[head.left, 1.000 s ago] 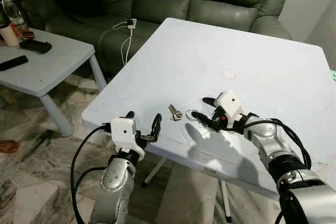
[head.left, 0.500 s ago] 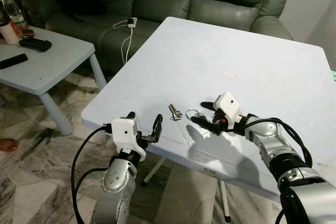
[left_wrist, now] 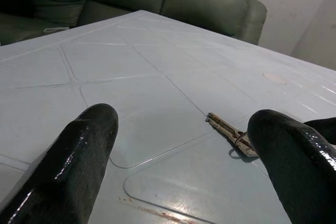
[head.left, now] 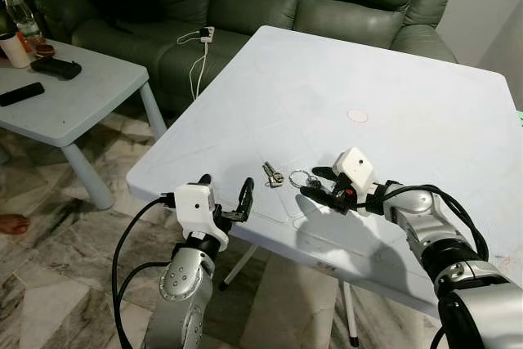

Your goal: Hang keys on a hook

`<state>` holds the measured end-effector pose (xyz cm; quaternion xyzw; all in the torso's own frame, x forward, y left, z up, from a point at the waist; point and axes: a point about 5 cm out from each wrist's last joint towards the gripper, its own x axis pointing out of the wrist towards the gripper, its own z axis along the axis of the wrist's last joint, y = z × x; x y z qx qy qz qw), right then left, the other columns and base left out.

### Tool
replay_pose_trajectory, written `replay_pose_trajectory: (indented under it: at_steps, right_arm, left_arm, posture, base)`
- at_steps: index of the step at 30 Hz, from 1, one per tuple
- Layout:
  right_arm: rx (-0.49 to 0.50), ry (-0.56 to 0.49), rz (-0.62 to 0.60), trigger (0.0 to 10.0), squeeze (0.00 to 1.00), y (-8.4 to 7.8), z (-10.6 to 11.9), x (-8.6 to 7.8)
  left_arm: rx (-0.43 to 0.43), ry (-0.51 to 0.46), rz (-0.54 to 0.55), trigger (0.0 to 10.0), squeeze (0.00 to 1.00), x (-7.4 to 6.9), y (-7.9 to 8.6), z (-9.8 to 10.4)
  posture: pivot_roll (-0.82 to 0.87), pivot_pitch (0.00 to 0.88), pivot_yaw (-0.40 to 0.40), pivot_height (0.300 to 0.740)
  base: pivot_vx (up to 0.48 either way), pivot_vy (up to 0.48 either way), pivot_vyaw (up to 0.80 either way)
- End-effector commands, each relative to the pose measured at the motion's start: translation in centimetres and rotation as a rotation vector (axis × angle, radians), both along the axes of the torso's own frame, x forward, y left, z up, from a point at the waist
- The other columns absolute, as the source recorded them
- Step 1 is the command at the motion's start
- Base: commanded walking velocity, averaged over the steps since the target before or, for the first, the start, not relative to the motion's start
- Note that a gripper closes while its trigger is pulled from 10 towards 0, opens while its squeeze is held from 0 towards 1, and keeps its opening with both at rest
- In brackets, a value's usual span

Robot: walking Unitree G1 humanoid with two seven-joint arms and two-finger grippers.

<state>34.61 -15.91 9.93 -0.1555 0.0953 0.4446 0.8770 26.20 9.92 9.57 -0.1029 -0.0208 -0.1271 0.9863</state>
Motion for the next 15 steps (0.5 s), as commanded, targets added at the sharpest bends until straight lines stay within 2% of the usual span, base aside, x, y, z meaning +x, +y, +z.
replay_pose_trajectory:
  at_steps: [1, 7, 8, 9, 10, 11, 12, 13, 15]
  right_arm:
    - [-0.015, -0.003, -0.004, 0.0, 0.0, -0.29, 0.19, 0.14]
    - [-0.019, -0.006, -0.005, 0.0, 0.0, -0.17, 0.2, 0.19]
    - [-0.019, -0.007, -0.011, 2.2, 0.0, -0.15, 0.22, 0.23]
    - [-0.02, -0.007, -0.012, 3.4, 0.0, -0.08, 0.2, 0.24]
    - [-0.02, -0.007, -0.013, 3.4, 0.0, -0.03, 0.19, 0.25]
    - [-0.014, 0.004, -0.013, 5.0, 0.0, 0.08, 0.1, 0.23]
    - [-0.011, 0.005, -0.013, 4.7, 0.0, 0.1, 0.09, 0.23]
    - [-0.002, 0.007, -0.021, 4.7, 0.0, 0.19, 0.09, 0.27]
    - [-0.014, -0.002, -0.037, 10.0, 0.0, 0.29, 0.04, 0.35]
  left_arm:
    - [-0.069, -0.01, -0.02, 10.0, 0.0, -0.13, -1.87, 0.67]
    - [-0.073, -0.008, -0.02, 10.0, 0.0, -0.18, -1.93, 0.65]
    - [-0.073, -0.008, -0.019, 10.0, 0.0, -0.19, -1.95, 0.67]
    - [-0.074, -0.008, -0.018, 10.0, 0.0, -0.19, -1.95, 0.67]
    - [-0.075, -0.008, -0.017, 10.0, 0.0, -0.2, -1.94, 0.68]
    - [-0.076, -0.008, -0.016, 10.0, 0.0, -0.2, -1.93, 0.69]
    - [-0.076, -0.008, -0.016, 10.0, 0.0, -0.2, -1.93, 0.7]
    - [-0.077, -0.007, -0.013, 10.0, 0.0, -0.22, -1.86, 0.69]
    - [-0.077, -0.006, -0.009, 10.0, 0.0, -0.25, -1.78, 0.66]
  posture:
    - [0.05, 0.072, -0.109, 0.74]
    - [0.05, 0.072, -0.111, 0.74]
    - [0.05, 0.072, -0.111, 0.74]
    - [0.05, 0.075, -0.113, 0.74]
    - [0.05, 0.075, -0.113, 0.74]
    - [0.05, 0.077, -0.114, 0.74]
    - [0.06, 0.078, -0.114, 0.74]
    - [0.06, 0.079, -0.115, 0.74]
    - [0.06, 0.081, -0.116, 0.74]
  base:
    - [0.0, 0.0, 0.0]
    - [0.0, 0.0, 0.0]
    - [0.0, 0.0, 0.0]
    - [0.0, 0.0, 0.0]
    - [0.0, 0.0, 0.0]
    - [0.0, 0.0, 0.0]
    - [0.0, 0.0, 0.0]
    - [0.0, 0.0, 0.0]
    - [0.0, 0.0, 0.0]
